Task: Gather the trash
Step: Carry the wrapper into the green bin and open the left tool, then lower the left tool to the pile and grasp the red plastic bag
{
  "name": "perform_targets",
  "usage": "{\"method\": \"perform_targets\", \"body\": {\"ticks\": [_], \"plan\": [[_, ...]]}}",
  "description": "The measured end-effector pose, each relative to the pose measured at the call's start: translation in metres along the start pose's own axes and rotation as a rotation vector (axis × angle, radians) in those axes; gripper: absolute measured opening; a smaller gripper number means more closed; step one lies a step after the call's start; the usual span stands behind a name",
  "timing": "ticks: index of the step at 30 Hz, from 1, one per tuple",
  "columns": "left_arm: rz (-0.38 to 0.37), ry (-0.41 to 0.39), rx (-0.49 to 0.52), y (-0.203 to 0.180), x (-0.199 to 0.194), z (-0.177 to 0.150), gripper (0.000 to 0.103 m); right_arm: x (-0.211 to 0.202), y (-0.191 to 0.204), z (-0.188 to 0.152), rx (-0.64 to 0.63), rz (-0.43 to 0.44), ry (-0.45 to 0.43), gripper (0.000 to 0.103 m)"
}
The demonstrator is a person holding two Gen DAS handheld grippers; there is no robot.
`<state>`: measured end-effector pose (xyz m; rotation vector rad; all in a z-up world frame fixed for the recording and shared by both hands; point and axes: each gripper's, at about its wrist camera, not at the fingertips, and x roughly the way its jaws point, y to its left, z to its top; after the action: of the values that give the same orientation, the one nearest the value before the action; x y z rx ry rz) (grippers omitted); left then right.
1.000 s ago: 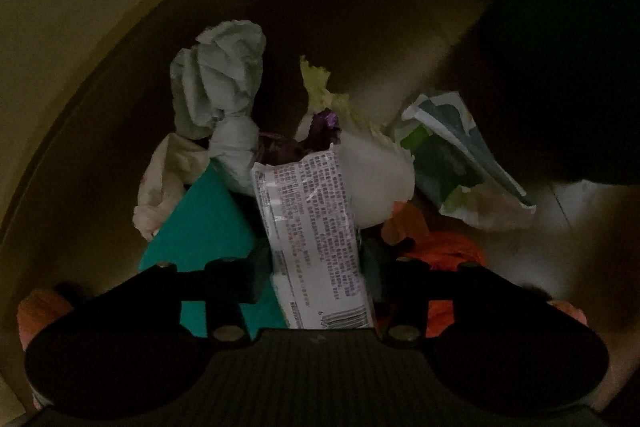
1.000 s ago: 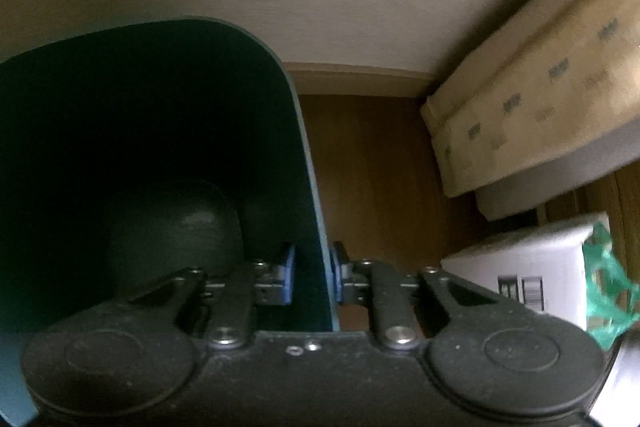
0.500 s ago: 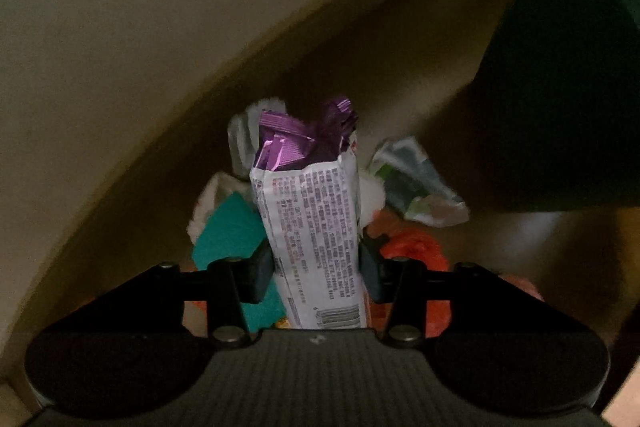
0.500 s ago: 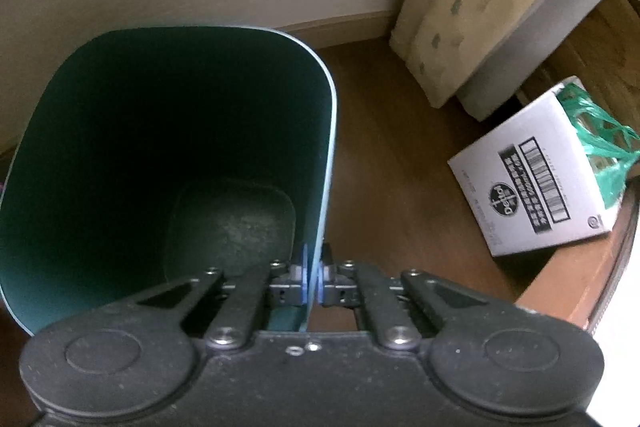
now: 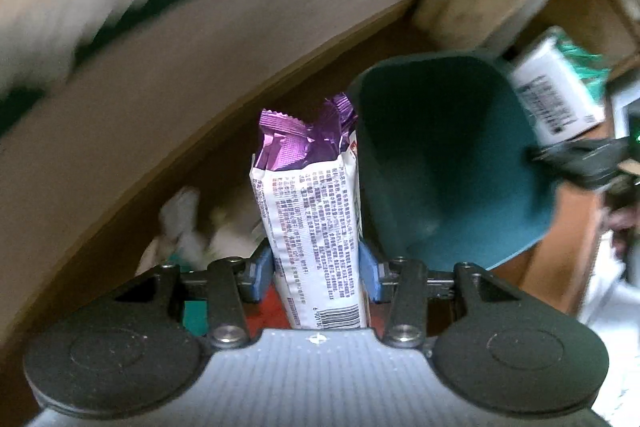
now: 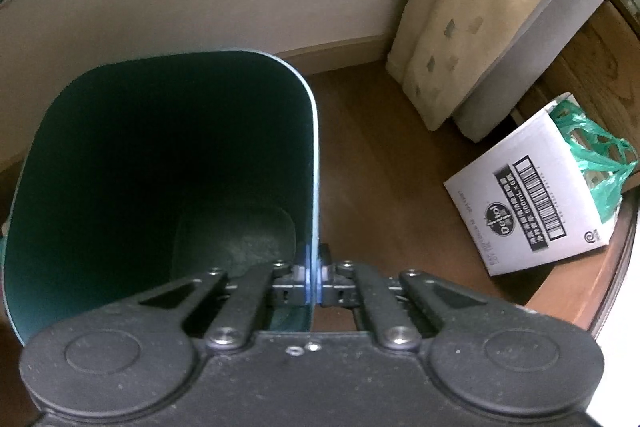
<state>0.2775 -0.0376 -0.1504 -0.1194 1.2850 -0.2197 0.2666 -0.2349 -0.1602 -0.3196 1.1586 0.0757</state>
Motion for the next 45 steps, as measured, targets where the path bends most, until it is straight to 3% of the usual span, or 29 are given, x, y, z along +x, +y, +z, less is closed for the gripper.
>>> {"method": "perform_targets", "body": {"ticks": [4,8,12,19,25,28,33,38,45], "plan": [[-0.047,-0.040,0.060,-0.049,-0.004,0.034,0.044,0.003,-0.003,0.001,0.005,0.009,0.005,0.001],[-0.081,-0.064,0.109,-0.087,0.019,0.058,0.044,0.004,-0.002,0.001,-0.017,0.006,0.000,0.002],[-0.070,0.001,0.128,-0.113,0.061,0.062,0.044,0.004,0.001,0.003,-0.036,0.016,-0.009,0.001],[-0.028,0.079,0.158,-0.119,0.113,0.057,0.044,0.006,0.003,0.008,-0.071,0.019,-0.034,0.001],[-0.048,0.105,0.139,-0.113,0.122,0.054,0.047,0.009,0.000,0.008,-0.059,0.025,-0.039,0.001],[-0.053,0.094,0.151,-0.110,0.121,0.052,0.059,0.009,-0.001,0.008,-0.055,0.028,-0.035,0.001],[-0.088,0.042,0.162,-0.102,0.100,0.051,0.061,0.014,-0.006,0.008,-0.037,0.025,-0.022,0.001],[-0.112,-0.009,0.084,-0.063,0.063,0.045,0.070,0.017,-0.009,0.010,-0.038,0.014,-0.015,0.001],[0.034,-0.023,-0.023,0.009,0.031,0.011,0.071,0.018,-0.026,0.011,0.003,-0.027,-0.020,0.002]]}}
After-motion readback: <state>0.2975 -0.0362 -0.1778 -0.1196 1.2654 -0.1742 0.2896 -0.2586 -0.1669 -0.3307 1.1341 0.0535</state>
